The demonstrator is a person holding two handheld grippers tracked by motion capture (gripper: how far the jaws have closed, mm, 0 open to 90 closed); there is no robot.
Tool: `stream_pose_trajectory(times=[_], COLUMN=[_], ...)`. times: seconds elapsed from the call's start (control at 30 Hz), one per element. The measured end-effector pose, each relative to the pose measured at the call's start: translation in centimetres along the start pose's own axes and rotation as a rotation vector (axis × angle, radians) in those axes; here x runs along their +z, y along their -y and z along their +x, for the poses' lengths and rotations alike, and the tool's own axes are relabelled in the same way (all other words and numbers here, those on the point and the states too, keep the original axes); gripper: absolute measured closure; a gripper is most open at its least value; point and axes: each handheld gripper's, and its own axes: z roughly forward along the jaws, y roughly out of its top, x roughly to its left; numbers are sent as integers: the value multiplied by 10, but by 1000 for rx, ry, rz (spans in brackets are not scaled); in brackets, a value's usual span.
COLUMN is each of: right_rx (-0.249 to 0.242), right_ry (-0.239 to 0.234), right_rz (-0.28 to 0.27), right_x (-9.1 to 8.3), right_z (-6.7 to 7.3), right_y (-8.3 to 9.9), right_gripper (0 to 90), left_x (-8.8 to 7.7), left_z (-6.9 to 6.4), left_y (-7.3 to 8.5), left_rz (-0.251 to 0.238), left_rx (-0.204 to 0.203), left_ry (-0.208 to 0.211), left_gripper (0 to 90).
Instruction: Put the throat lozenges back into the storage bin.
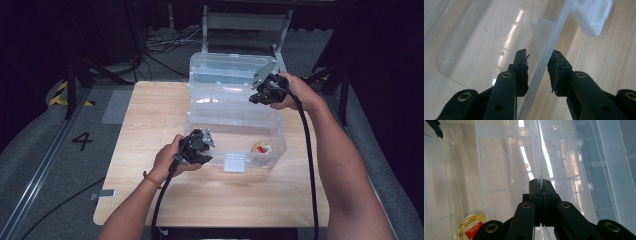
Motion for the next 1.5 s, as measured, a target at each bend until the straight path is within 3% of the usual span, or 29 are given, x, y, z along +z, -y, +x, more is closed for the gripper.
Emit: stream_pose_trajectory(times=[0.67, 1.03, 1.5], right_rx=[-26, -25, -32], right_ry=[-13, -31, -9], right_rz=[-7, -50, -76], right_x=[-9, -12, -15], right_z=[17, 26, 44], right_y=[1, 7, 14], right_gripper=[891, 886, 883], left_x=[0, 0, 1], left_z=[-1, -1, -3], left_y=[0, 0, 1], left_rz=[-4, -4, -9], left_rx=[1, 1, 14], left_ry=[-7, -11, -27], left_gripper=[696, 692, 681])
